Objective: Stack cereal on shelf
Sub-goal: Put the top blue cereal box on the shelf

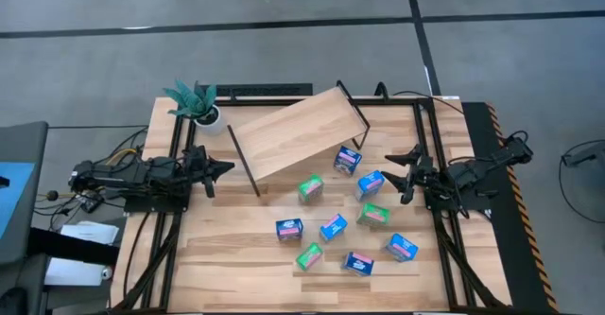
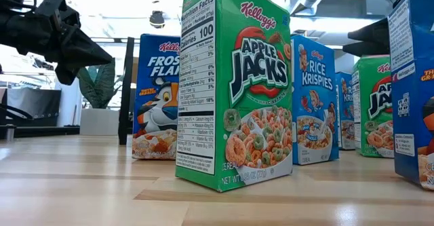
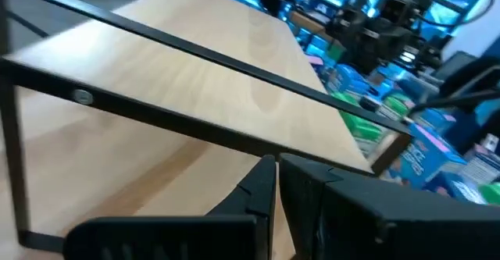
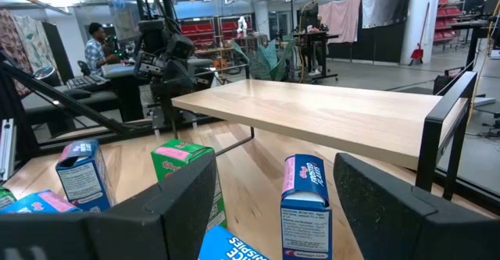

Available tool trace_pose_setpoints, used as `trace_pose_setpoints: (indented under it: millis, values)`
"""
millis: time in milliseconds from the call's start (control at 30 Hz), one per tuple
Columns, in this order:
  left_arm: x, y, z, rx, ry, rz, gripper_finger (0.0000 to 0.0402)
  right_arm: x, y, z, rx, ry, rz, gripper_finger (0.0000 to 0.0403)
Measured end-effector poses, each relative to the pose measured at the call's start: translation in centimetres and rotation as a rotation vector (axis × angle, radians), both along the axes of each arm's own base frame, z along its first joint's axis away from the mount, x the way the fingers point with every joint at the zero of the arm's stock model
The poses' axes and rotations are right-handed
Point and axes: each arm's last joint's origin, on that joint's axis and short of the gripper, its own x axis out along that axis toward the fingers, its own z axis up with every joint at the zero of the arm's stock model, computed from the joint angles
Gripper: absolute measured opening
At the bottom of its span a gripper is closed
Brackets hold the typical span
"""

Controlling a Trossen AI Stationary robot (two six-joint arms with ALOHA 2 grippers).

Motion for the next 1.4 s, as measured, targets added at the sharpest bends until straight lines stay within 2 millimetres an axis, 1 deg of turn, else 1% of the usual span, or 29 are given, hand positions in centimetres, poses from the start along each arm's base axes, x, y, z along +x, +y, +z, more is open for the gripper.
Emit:
trace_pose_setpoints:
  millis: [67, 167, 267, 400, 533, 600, 633, 733, 833, 900, 967, 1067, 1133, 1267, 1400]
  values:
    - [0.0, 0.0, 0.0, -0.082, -0.037, 0.007, 0.0009, 0.0, 0.0, 0.0, 0.000, 0.000, 0.000, 0.0286]
    - [0.0, 0.0, 0.1, -0.275, -0.115, 0.025, 0.0009, 0.0, 0.0, 0.0, 0.000, 0.000, 0.000, 0.0286]
    - [0.0, 0.0, 0.1, -0.406, -0.166, 0.039, 0.0009, 0.0, -0.2, 0.0, -0.090, 0.041, -0.061, 0.0286]
    - [0.0, 0.1, 0.1, -0.472, -0.210, 0.093, 0.0009, 0.0, -0.4, 0.0, -0.227, 0.103, -0.099, 0.0286]
    - [-0.2, 0.4, 0.1, -0.518, -0.263, 0.188, 0.0009, 0.0, -0.4, 0.0, -0.246, 0.111, -0.100, 0.0286]
    - [-0.2, 0.5, 0.2, -0.531, -0.284, 0.222, 0.0009, 0.0, -0.4, 0.0, -0.208, 0.094, -0.098, 0.0286]
    - [-0.2, 0.5, 0.2, -0.536, -0.293, 0.233, 0.0009, 0.0, -0.4, 0.0, -0.160, 0.073, -0.091, 0.0286]
    - [-0.3, 0.6, 0.4, -0.582, -0.348, 0.265, 0.0009, 0.0, -0.3, 0.2, 0.044, -0.032, -0.072, 0.0286]
    - [-0.3, 0.6, 1.0, -0.624, -0.429, 0.256, 0.0009, -0.1, -0.4, 0.5, 0.224, -0.134, -0.069, 0.0286]
    - [-0.3, 0.6, 1.8, -0.636, -0.507, 0.231, 0.0009, -0.1, -0.4, 0.8, 0.325, -0.178, -0.053, 0.0286]
    - [-0.5, 0.6, 2.7, -0.631, -0.597, 0.201, 0.0009, -0.2, -0.5, 1.5, 0.400, -0.233, -0.044, 0.0286]
    - [-0.9, 0.7, 4.2, -0.594, -0.725, 0.162, 0.0009, -0.3, -0.7, 1.8, 0.402, -0.246, -0.081, 0.0286]
    - [-1.3, 0.7, 5.2, -0.536, -0.792, 0.135, 0.0009, -0.4, -0.7, 2.3, 0.410, -0.273, -0.075, 0.0286]
    - [-2.2, 0.7, 6.6, -0.425, -0.903, 0.127, 0.0016, -0.9, -1.0, 4.2, 0.434, -0.369, -0.061, 0.0286]
    - [-2.9, 0.8, 7.7, -0.327, -0.928, 0.150, 0.0050, -1.9, -1.6, 7.7, 0.356, -0.417, -0.087, 0.0286]
